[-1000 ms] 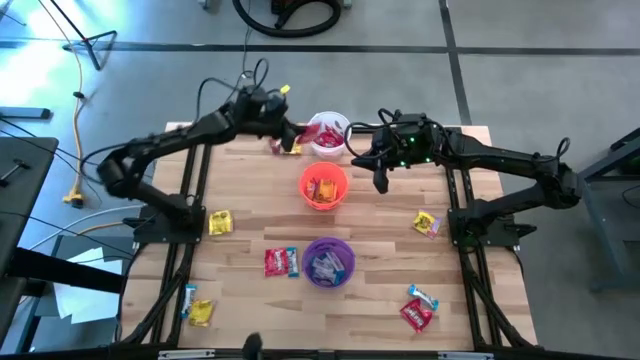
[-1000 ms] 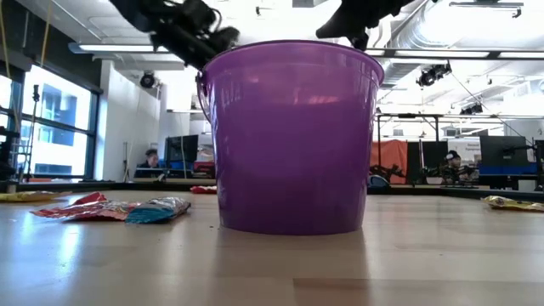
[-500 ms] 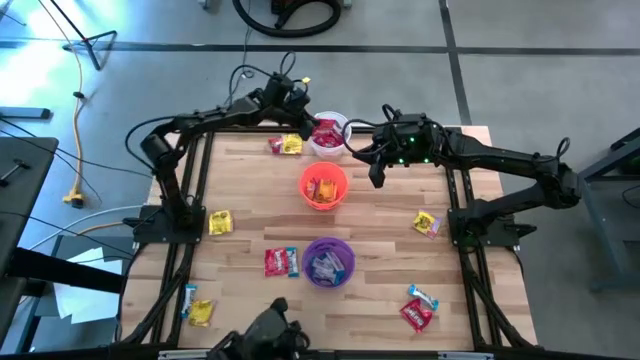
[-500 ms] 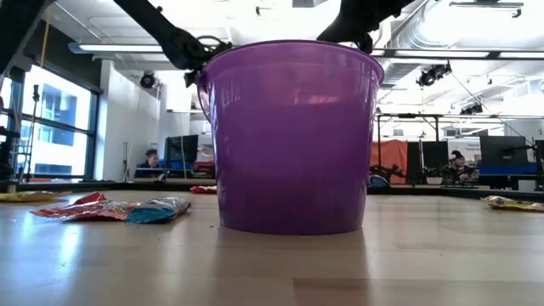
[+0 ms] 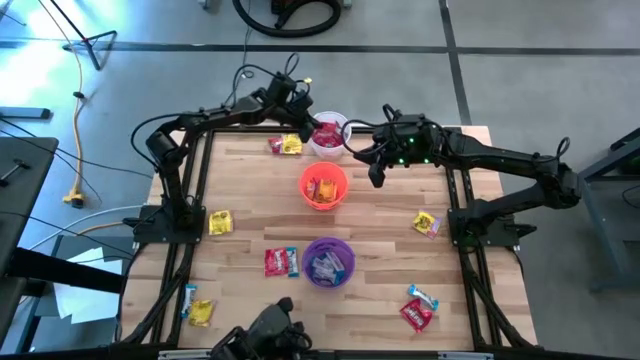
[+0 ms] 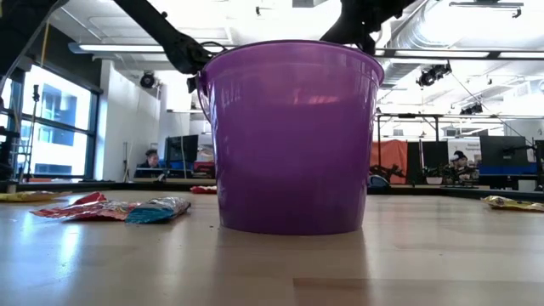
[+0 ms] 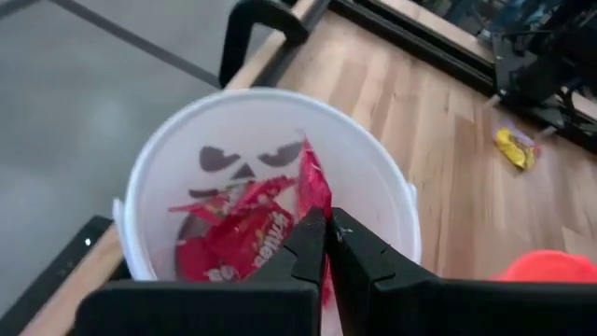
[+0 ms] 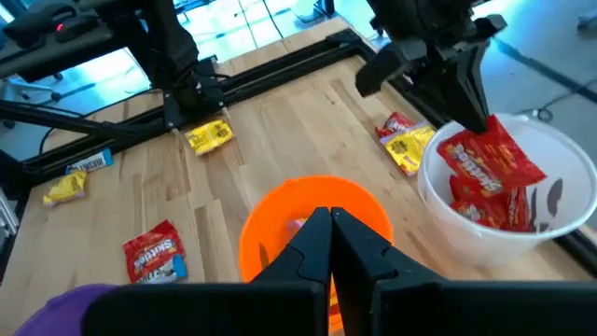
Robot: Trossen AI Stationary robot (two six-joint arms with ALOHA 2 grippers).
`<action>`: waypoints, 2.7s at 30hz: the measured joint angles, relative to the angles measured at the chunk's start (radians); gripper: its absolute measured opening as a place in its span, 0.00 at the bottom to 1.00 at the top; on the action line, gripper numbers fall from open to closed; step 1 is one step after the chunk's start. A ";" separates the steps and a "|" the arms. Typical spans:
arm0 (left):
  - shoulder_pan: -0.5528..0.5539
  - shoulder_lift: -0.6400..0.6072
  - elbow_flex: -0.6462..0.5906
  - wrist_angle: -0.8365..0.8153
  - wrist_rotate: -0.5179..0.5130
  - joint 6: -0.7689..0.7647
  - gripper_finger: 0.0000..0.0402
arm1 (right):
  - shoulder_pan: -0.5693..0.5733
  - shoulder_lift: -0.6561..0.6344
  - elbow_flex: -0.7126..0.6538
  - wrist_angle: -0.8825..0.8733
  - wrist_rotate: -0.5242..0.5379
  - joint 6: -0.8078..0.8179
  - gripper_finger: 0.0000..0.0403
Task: Sort candy
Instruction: Put the red candy into the white bucket, then put the white chocolate into the violet bucket
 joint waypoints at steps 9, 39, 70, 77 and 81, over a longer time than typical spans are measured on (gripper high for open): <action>0.001 -0.017 0.000 -0.007 -0.009 0.001 0.05 | 0.000 -0.003 0.000 -0.064 -0.010 0.007 0.00; -0.195 -0.519 -0.607 0.464 -0.362 -0.154 0.00 | 0.060 -0.107 -0.417 -0.459 -0.233 0.221 0.00; -0.228 -0.748 -0.783 0.386 -0.487 -0.238 0.00 | 1.071 0.074 -0.512 -0.111 -0.125 1.138 0.55; -0.228 -0.748 -0.783 0.385 -0.487 -0.239 0.00 | 1.079 0.203 -0.511 -0.075 -0.085 1.048 0.49; -0.228 -0.748 -0.783 0.380 -0.483 -0.239 0.00 | 1.079 0.227 -0.509 -0.043 -0.094 1.024 0.41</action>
